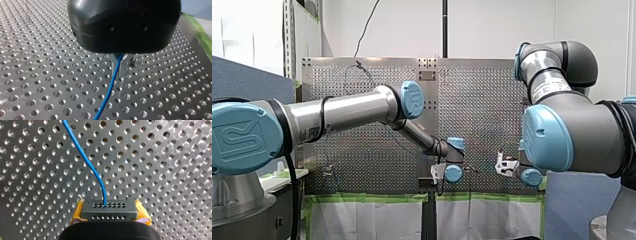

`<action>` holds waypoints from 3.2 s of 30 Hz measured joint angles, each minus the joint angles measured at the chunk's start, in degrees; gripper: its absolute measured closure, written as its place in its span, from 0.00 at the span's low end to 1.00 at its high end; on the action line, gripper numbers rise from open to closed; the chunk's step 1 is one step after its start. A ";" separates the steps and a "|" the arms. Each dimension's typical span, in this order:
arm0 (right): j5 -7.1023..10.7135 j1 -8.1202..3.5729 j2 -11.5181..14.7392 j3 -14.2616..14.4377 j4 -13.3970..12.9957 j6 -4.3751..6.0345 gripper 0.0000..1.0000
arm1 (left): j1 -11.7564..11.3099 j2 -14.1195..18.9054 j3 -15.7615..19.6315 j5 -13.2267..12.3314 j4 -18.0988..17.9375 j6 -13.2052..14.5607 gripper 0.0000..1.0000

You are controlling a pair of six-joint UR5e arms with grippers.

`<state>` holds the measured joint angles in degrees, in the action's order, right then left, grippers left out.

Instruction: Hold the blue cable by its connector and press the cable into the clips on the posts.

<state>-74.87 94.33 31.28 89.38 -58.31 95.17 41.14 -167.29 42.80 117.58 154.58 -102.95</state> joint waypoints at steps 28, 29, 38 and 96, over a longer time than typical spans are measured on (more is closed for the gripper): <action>3.07 0.45 -0.22 -2.93 0.34 2.14 1.00 | 0.30 0.00 0.18 -0.34 -1.90 2.53 0.60; 3.10 0.48 -0.23 -2.93 0.35 2.14 1.00 | 0.33 0.02 0.31 -0.64 -1.81 2.76 0.50; 3.80 0.69 -0.28 -2.93 0.45 2.14 1.00 | 0.18 0.51 3.02 -1.54 -1.18 5.65 0.00; 4.01 1.86 -0.38 -2.93 0.47 2.83 1.00 | 8.79 4.84 7.97 -0.31 4.52 10.12 0.00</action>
<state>-70.85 96.19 30.90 86.45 -57.84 98.00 49.93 -162.45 50.77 117.27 159.10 -92.83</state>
